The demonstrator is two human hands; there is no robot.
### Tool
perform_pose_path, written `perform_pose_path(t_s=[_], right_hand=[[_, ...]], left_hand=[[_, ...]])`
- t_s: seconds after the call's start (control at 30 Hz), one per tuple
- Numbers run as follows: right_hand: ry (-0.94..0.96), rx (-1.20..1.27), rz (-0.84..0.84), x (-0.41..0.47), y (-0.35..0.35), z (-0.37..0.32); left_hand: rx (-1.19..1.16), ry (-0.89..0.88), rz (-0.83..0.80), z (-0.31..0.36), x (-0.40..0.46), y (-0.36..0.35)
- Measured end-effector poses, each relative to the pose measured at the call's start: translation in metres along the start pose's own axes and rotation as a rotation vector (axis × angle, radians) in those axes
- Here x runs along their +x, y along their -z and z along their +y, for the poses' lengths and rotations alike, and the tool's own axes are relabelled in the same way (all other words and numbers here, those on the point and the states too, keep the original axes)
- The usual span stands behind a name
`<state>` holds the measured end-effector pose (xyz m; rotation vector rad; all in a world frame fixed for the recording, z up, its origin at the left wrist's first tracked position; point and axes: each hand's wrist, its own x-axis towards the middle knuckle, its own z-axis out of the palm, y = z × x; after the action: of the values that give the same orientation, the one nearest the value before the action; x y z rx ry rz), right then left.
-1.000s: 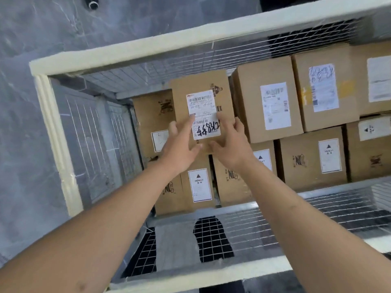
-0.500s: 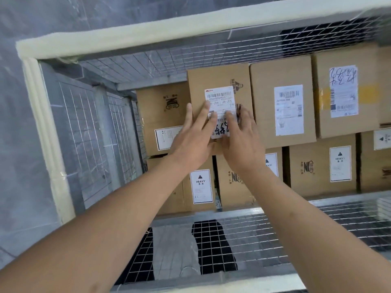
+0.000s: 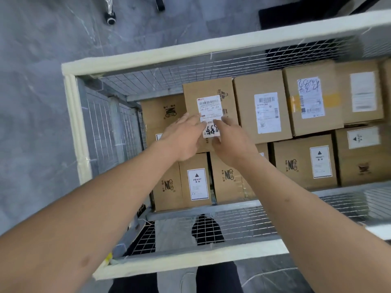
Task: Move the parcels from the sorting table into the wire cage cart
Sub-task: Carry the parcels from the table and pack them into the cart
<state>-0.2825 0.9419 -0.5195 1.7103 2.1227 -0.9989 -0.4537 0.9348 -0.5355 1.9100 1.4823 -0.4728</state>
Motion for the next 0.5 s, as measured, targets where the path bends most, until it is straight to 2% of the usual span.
perform_pose_path(t_s=[0.2,0.5], right_hand=[[0.02,0.019,0.063,-0.067,0.044,-0.032],[-0.078,0.001,0.304,-0.178,0.102,-0.106]], left_hand=[[0.052,-0.041,0.064,0.018,-0.07,0.047],[0.19,-0.232,0.21,0.026,-0.183,0.132]])
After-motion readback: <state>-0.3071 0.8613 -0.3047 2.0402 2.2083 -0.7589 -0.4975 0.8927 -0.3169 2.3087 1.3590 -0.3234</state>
